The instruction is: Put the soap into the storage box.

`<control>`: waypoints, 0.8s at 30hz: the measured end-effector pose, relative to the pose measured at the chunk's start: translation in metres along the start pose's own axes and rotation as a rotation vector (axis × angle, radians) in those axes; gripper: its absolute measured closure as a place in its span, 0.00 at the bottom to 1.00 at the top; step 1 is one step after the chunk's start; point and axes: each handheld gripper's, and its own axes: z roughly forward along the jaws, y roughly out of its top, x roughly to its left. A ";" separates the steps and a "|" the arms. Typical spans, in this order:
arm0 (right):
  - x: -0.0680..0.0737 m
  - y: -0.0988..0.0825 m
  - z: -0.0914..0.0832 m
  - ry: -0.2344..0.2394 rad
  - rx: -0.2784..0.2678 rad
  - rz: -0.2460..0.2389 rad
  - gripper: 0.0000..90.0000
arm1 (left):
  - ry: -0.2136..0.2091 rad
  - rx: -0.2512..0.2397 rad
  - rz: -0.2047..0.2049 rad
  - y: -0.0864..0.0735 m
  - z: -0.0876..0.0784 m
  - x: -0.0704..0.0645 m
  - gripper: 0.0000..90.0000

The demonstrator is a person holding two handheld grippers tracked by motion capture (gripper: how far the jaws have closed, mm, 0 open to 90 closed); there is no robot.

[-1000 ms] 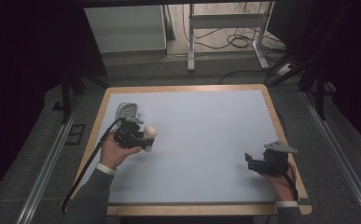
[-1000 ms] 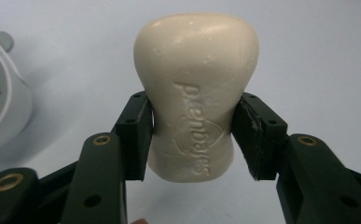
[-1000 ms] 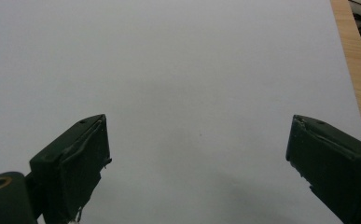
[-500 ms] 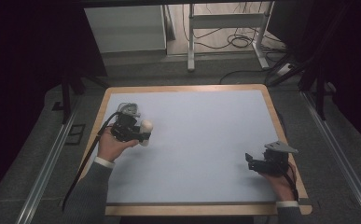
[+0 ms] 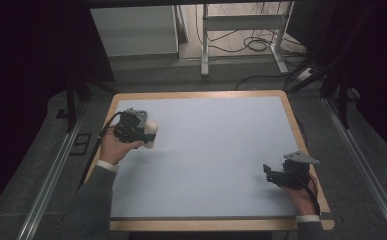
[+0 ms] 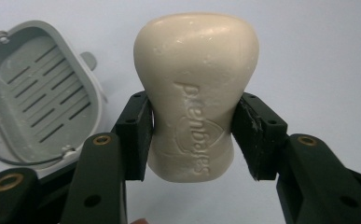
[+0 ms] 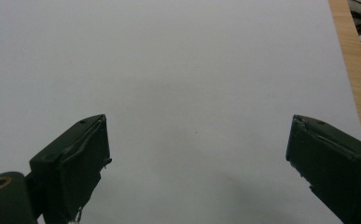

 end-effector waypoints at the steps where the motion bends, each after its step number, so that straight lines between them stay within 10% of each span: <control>1: 0.000 0.000 0.000 0.000 0.000 0.000 0.06 | 0.001 0.001 -0.004 0.001 0.000 0.002 0.55; 24: 0.000 -0.001 0.001 -0.003 0.006 0.003 0.06 | 0.050 0.037 -0.075 0.019 0.001 0.036 0.55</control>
